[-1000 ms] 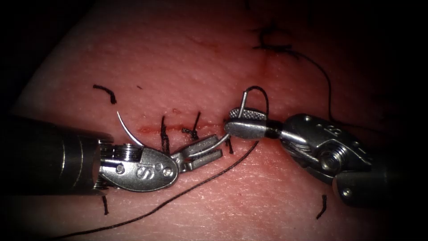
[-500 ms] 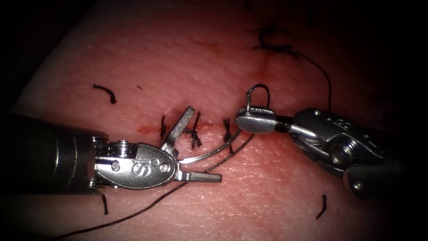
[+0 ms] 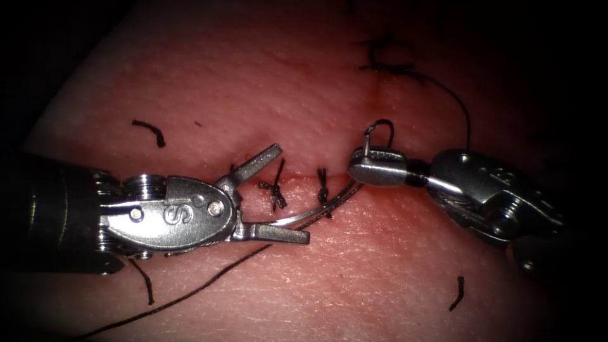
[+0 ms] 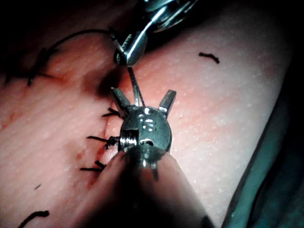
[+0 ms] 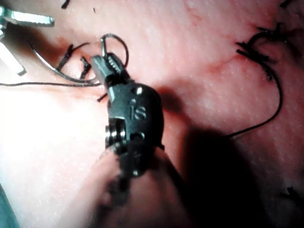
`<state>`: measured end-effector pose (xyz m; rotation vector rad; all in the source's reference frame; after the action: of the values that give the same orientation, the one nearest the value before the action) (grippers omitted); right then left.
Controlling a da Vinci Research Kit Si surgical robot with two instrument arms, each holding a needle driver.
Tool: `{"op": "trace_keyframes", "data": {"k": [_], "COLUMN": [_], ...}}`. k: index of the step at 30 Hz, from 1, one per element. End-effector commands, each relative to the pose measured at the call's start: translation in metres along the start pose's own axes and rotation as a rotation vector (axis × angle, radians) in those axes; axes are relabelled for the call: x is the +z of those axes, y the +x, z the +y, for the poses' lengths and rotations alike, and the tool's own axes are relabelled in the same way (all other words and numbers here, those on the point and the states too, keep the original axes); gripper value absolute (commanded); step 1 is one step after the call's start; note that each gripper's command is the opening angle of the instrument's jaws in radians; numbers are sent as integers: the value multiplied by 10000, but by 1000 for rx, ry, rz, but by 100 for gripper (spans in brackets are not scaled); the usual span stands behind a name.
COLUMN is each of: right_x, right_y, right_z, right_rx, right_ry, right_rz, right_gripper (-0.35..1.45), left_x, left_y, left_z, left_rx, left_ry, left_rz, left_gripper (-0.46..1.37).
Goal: Wound Closure
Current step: Pass the needle back to the left to adjust grip
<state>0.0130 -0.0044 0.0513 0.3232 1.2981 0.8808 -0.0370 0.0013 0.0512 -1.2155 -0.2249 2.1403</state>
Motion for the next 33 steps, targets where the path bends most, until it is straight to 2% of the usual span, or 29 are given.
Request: {"op": "trace_keyframes", "data": {"k": [1,7,10,18,21,23,27,28,30,33], "right_x": [-2,-11,-14,-23,-32,-36,-43,-44,-43,-41], "right_y": [1,12,15,15,14,14,15,16,20,26], "right_z": [1,4,4,6,7,7,0,-1,-8,-18], "right_rx": [-6,-1,4,51,48,-49,-345,-363,-460,-568], "right_ry": [-4,-6,-50,-42,8,46,152,160,208,262], "right_rz": [7,76,113,109,91,91,129,133,154,165], "right_gripper": [-35,-35,-35,-35,-35,-35,-35,-35,-35,-35], "left_x": [-1,-7,-9,-32,-43,-46,-45,-45,-40,-33], "left_y": [2,4,3,11,15,16,13,13,13,13], "left_z": [-1,-6,-5,-6,-10,-12,-18,-18,-20,-19], "left_rx": [-8,-12,-12,-14,-13,-13,-17,-17,-31,-53], "left_ry": [-17,-36,-38,-35,-31,-34,-43,-43,-58,-75], "left_rz": [-17,-23,-23,32,40,40,30,30,-8,-89], "left_gripper": [70,78,81,93,94,94,94,93,90,99]}}
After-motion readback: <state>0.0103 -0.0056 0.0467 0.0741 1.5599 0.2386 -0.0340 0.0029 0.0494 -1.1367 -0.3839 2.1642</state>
